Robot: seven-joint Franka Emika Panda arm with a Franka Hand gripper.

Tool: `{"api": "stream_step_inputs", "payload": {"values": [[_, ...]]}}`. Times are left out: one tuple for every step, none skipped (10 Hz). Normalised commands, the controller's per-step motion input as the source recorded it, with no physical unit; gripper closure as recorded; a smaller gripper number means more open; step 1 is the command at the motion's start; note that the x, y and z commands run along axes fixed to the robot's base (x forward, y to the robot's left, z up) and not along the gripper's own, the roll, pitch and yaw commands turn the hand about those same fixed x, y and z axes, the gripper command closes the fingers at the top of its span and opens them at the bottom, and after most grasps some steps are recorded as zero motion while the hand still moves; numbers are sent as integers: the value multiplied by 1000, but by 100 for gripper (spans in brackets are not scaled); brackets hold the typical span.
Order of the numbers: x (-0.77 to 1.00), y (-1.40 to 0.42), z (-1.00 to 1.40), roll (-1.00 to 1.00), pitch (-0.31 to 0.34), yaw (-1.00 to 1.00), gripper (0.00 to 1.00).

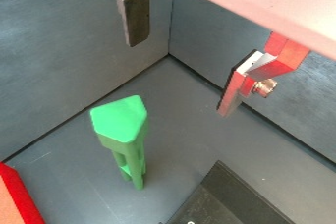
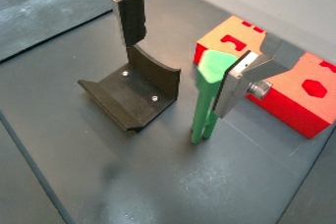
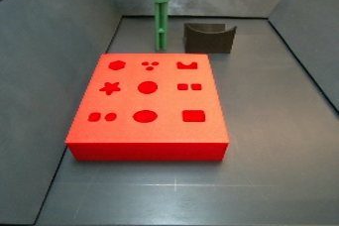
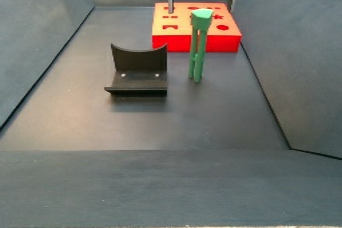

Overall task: Pick up the 3 prong object. Move up. Move to above the board. Insert the 3 prong object.
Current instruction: Pick up the 3 prong object.

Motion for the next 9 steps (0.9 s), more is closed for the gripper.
{"api": "stream_step_inputs", "payload": {"values": [[0, 0, 0, -6, 0, 0, 0], [0, 29, -77, -137, -13, 0, 0], [31, 0, 0, 0, 0, 0, 0], [89, 0, -11, -14, 0, 143, 0], [0, -203, 34, 126, -10, 800, 0], [0, 0, 80, 146, -1, 1000, 0], [0, 0, 49, 14, -31, 1000, 0], [0, -23, 46, 3, -56, 1000, 0], [-106, -109, 0, 0, -63, 1000, 0]]}}
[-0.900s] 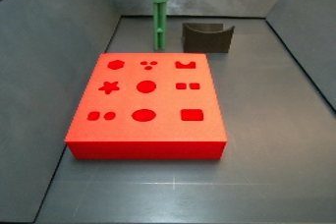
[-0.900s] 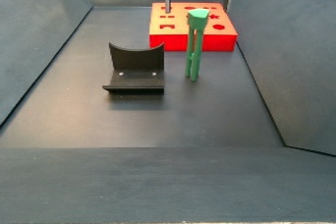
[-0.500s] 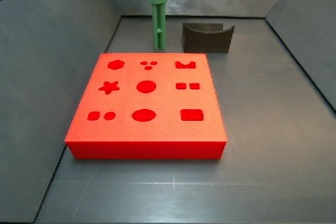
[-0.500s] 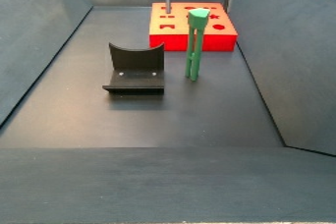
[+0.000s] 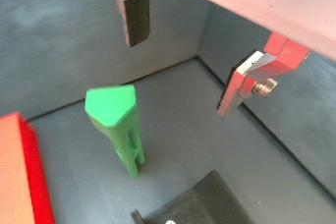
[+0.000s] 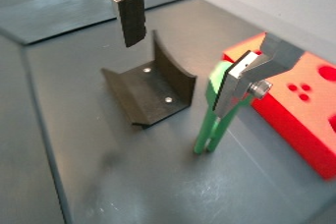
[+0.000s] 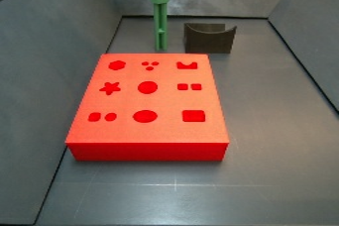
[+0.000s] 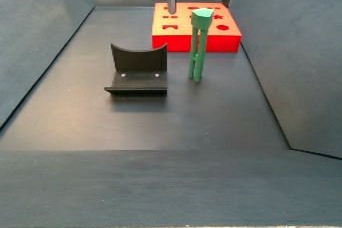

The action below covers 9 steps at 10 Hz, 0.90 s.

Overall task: Pick up the 3 prong object. Move up. Move to above the board. Insert the 3 prong object.
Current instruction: Pick up the 3 prong object.

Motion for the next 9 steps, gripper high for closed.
{"api": "stream_step_inputs", "payload": {"values": [[-71, -180, -123, -39, 0, 903, 0], [-71, -329, -246, -54, 21, 700, 0], [-97, -583, -306, -67, 27, 411, 0], [-129, -749, -311, -44, 7, 271, 0], [-174, -720, -231, -67, 0, 269, 0], [-266, -480, -146, -94, -36, 434, 0], [-123, -26, -349, -47, -56, 917, 0], [0, 0, -380, -41, -21, 1000, 0], [0, 0, -377, -39, -20, 1000, 0]]}}
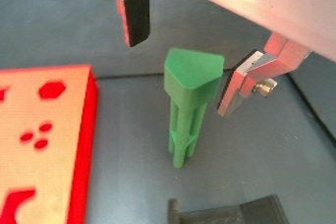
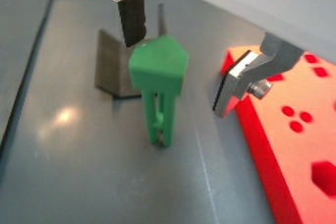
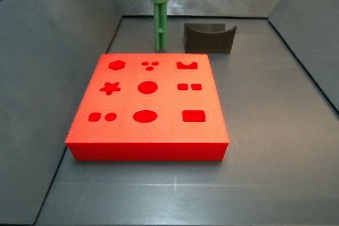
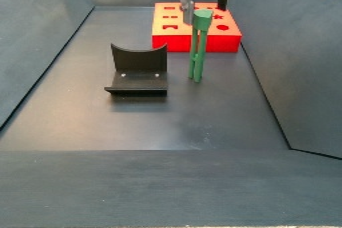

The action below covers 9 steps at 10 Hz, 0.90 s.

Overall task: Pick up the 3 prong object. Move up. Move to above the board. Insert the 3 prong object.
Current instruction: Pick up the 3 prong object.

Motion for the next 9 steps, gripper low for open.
{"api": "stream_step_inputs", "payload": {"values": [[-29, 0, -297, -40, -64, 1000, 0], [0, 17, -80, 0, -39, 620, 0], [3, 183, 0, 0, -19, 454, 0], [31, 169, 0, -4, 0, 406, 0], [51, 0, -29, 0, 0, 186, 0], [63, 37, -43, 0, 0, 160, 0], [0, 6, -89, 0, 0, 40, 0], [0, 17, -531, -57, -33, 317, 0], [0, 0, -557, -54, -34, 720, 0]]}}
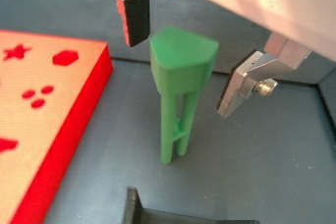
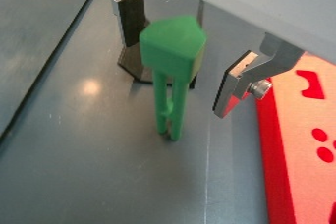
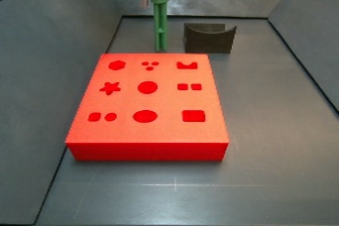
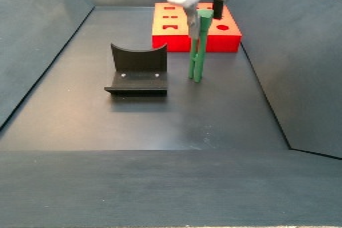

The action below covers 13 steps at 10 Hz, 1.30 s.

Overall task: Pick up the 3 prong object. Move up. Move to above the board. Insert the 3 prong object.
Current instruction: Pick up the 3 prong object.

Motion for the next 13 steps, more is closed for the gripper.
{"api": "stream_step_inputs", "payload": {"values": [[0, 0, -171, -87, -29, 331, 0], [0, 0, 0, 0, 0, 0, 100], [0, 0, 0, 0, 0, 0, 100], [0, 0, 0, 0, 0, 0, 100], [0, 0, 0, 0, 0, 0, 100], [0, 0, 0, 0, 0, 0, 100], [0, 0, 0, 0, 0, 0, 100], [0, 0, 0, 0, 0, 0, 100], [0, 0, 0, 0, 0, 0, 100], [0, 0, 0, 0, 0, 0, 100], [0, 0, 0, 0, 0, 0, 100], [0, 0, 0, 0, 0, 0, 100], [0, 0, 0, 0, 0, 0, 100]]}}
